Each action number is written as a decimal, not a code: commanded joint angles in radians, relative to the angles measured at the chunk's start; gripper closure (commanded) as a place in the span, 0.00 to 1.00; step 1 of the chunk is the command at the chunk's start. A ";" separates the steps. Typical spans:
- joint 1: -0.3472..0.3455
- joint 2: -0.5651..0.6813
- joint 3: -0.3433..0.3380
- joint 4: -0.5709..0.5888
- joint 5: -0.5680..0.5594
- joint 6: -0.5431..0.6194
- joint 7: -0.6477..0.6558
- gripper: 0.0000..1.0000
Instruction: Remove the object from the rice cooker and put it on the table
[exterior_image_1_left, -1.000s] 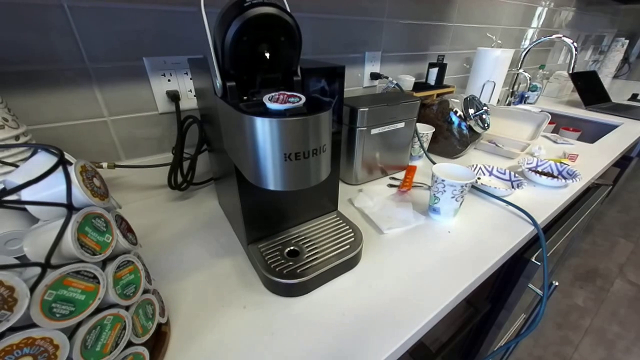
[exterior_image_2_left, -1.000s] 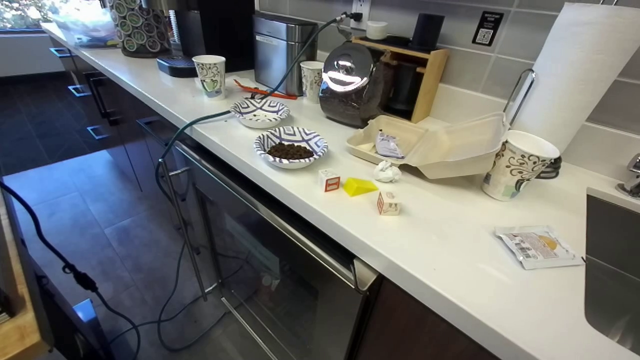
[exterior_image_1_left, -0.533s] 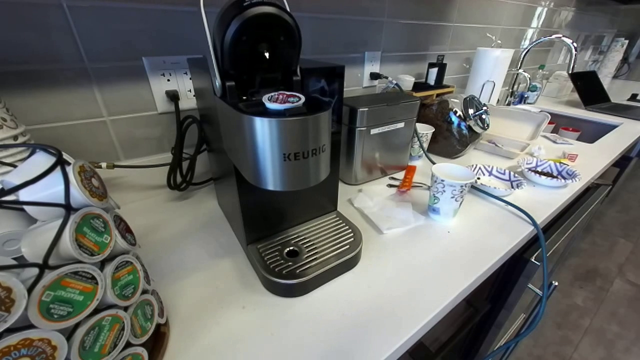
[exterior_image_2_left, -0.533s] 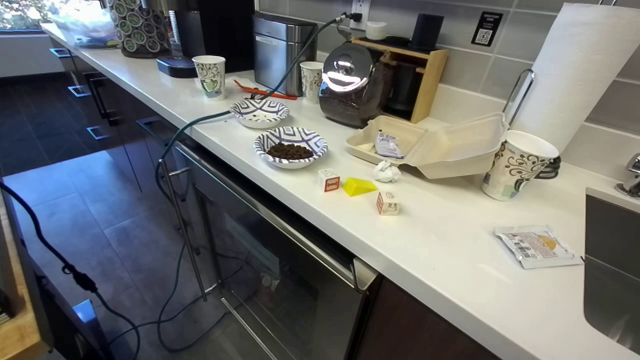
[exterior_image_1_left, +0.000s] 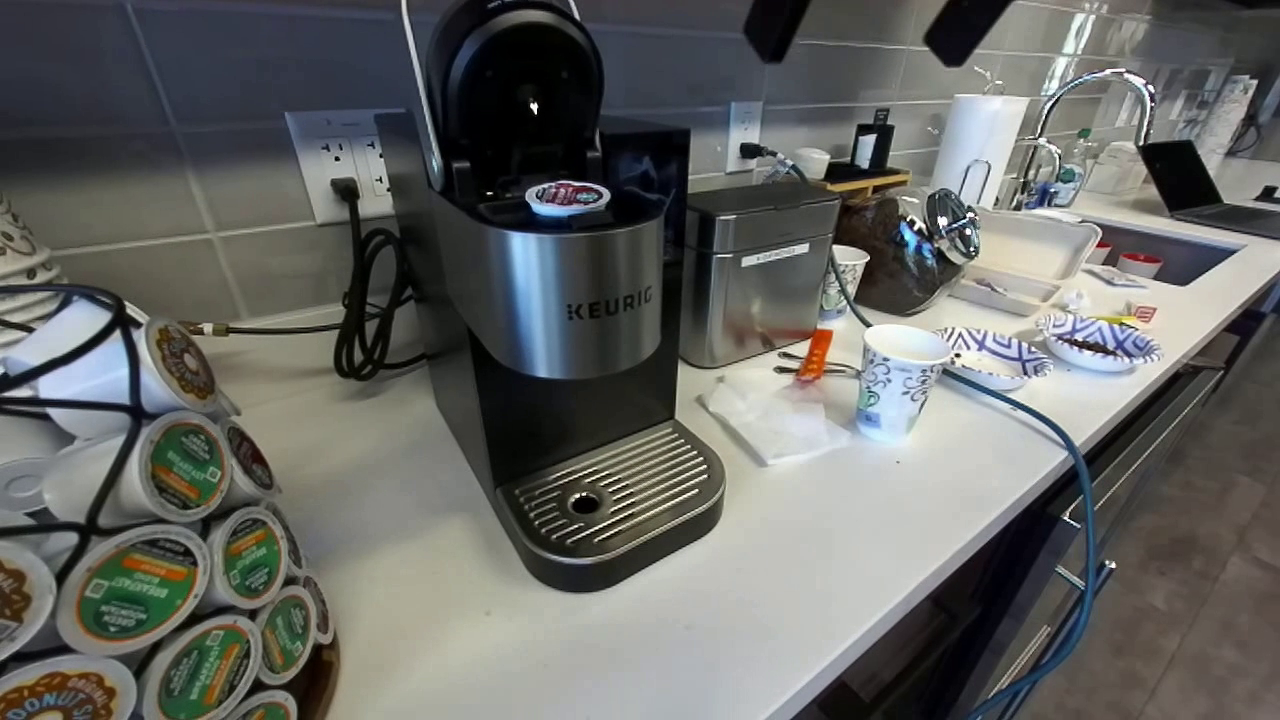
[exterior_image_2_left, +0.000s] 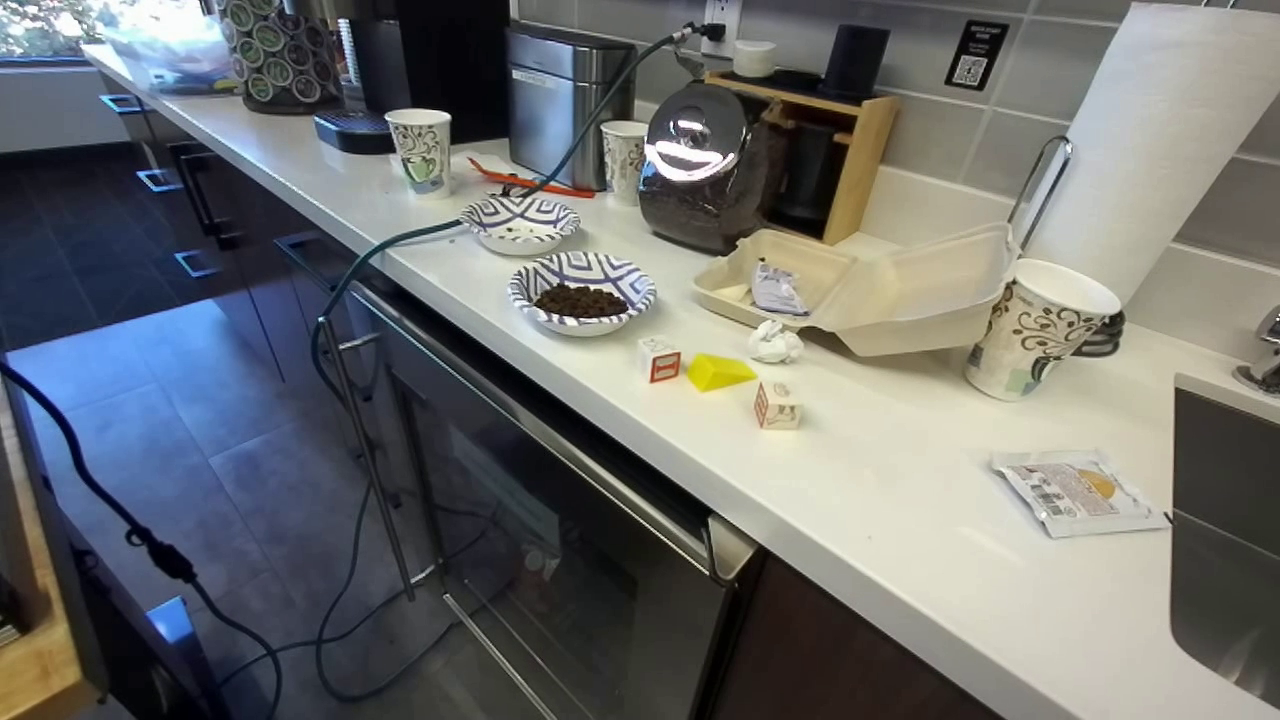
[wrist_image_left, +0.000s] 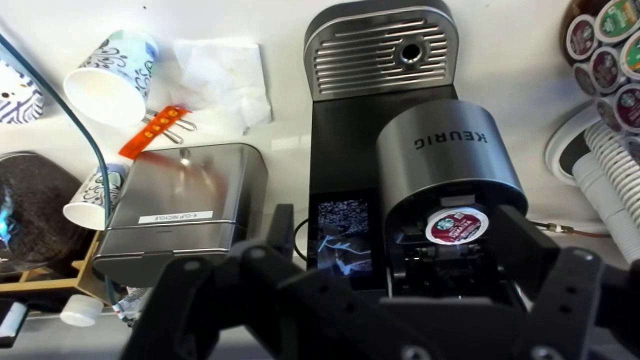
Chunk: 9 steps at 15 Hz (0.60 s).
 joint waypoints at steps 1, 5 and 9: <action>0.151 0.217 -0.081 0.238 -0.069 -0.120 -0.060 0.00; 0.308 0.353 -0.208 0.434 -0.006 -0.192 -0.258 0.00; 0.420 0.436 -0.328 0.579 0.034 -0.239 -0.432 0.00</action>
